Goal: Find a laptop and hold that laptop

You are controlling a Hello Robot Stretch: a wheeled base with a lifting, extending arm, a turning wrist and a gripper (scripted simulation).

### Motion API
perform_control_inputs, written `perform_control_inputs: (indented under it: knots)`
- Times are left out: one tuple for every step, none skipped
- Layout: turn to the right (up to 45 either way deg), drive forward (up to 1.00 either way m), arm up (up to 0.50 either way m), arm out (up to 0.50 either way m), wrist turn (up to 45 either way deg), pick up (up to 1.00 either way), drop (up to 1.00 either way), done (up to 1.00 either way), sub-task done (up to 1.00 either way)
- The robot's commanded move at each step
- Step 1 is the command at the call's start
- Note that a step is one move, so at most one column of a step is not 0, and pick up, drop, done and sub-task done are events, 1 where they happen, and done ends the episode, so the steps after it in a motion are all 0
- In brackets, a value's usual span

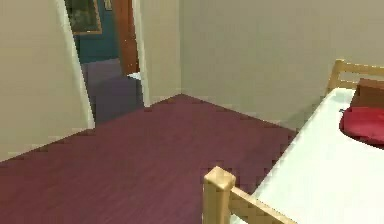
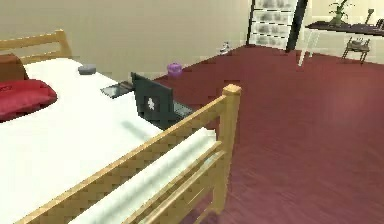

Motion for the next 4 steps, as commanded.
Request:
perform_control_inputs:
  knots:
    - [45.0, 0.00, 0.00, 0.00, 0.0, 0.00, 0.00, 0.00, 0.00]
    - [45.0, 0.00, 0.00, 0.00, 0.0, 0.00, 0.00, 0.00, 0.00]
    - [33.0, 0.00, 0.00, 0.00, 0.0, 0.00, 0.00, 0.00, 0.00]
    - [0.0, 1.00, 0.00, 0.00, 0.0, 0.00, 0.00, 0.00, 0.00]
